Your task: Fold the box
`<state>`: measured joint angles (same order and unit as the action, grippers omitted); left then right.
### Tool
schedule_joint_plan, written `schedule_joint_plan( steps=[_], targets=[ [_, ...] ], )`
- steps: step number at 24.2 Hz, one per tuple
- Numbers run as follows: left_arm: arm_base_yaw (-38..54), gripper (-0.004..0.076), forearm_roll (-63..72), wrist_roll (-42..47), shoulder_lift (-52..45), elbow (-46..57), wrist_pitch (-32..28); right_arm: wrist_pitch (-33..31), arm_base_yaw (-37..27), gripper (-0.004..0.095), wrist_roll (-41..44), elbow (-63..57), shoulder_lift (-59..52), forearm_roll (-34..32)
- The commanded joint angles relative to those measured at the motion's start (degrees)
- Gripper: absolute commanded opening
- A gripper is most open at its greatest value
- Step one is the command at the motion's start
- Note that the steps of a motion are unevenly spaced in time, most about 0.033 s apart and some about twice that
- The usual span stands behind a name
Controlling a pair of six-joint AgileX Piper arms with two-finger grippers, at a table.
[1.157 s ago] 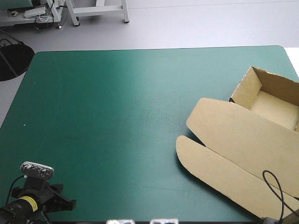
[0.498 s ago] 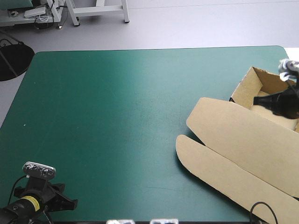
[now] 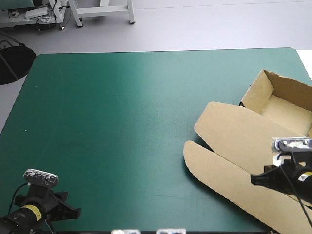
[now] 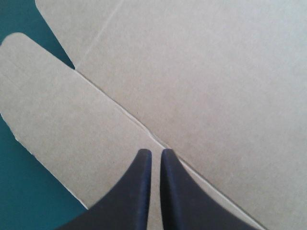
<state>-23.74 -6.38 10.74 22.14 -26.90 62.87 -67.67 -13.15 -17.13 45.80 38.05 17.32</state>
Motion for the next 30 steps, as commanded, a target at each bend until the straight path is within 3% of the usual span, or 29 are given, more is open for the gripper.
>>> schedule_joint_plan(
  steps=[1, 11, 17, 30],
  targets=[
    [-0.2, -0.0009, -0.5, 0.0, 0.6, -1.3, -2.7, 3.4, 0.1, 0.0048, -1.3, -3.8, -4.3, 0.6],
    [-0.2, -0.0009, 0.4, 0.5, 0.6, -1.3, -2.7, 4.5, 0.1, 0.0045, -3.4, -12.6, -16.2, 0.5],
    [-0.2, -0.0009, 0.4, 0.5, 0.6, -1.3, -2.7, 8.0, 0.1, 0.0043, -3.2, -16.4, -16.4, 0.5],
    [-0.2, -0.0009, 1.3, 0.5, 0.6, -1.3, -2.7, 8.0, 0.1, 0.0043, -3.2, -16.4, -16.4, 0.7]
  ],
)
